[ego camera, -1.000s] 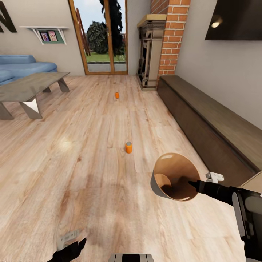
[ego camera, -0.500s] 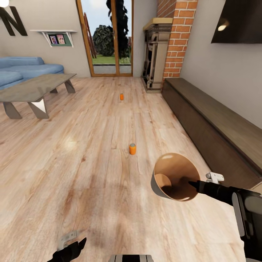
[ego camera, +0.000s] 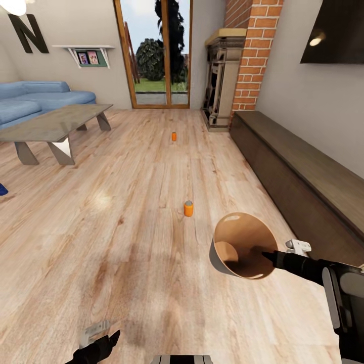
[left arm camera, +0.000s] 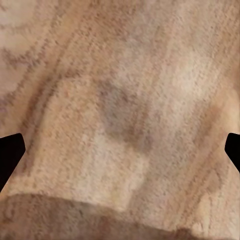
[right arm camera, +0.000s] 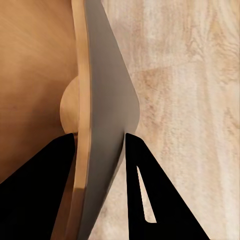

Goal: Put the three can of soda from the living room inside the tash can in the kitchen.

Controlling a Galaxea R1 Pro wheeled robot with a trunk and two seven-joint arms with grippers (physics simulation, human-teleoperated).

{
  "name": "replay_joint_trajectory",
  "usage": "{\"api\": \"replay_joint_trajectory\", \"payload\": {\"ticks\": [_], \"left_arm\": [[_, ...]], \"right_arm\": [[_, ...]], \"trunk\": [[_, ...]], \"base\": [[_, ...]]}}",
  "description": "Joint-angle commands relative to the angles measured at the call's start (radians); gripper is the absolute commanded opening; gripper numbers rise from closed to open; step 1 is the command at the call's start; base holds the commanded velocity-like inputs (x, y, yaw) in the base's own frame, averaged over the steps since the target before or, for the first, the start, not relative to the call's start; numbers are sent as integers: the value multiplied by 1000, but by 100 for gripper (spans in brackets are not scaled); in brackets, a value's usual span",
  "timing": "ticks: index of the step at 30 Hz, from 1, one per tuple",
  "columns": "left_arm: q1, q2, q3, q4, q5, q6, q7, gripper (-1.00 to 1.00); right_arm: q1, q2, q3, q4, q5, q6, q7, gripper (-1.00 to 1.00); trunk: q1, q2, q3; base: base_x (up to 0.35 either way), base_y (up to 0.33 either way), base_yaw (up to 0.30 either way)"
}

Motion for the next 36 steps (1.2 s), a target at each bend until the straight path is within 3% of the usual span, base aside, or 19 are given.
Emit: {"api": "replay_joint_trajectory", "payload": {"ticks": [1, 21, 36], "left_arm": [[0, 0, 0, 0, 0, 0, 0, 100], [0, -6, -3, -23, 2, 19, 1, 100], [0, 1, -12, -32, -6, 24, 1, 100]], "right_arm": [[0, 0, 1, -1, -32, 8, 2, -100], [0, -1, 1, -1, -32, 8, 3, -100], [0, 0, 2, -1, -33, 8, 3, -100]], "trunk": [[0, 0, 0], [0, 0, 0], [0, 0, 0]], "base": [[0, 0, 3], [1, 0, 0], [288, 0, 0]]}}
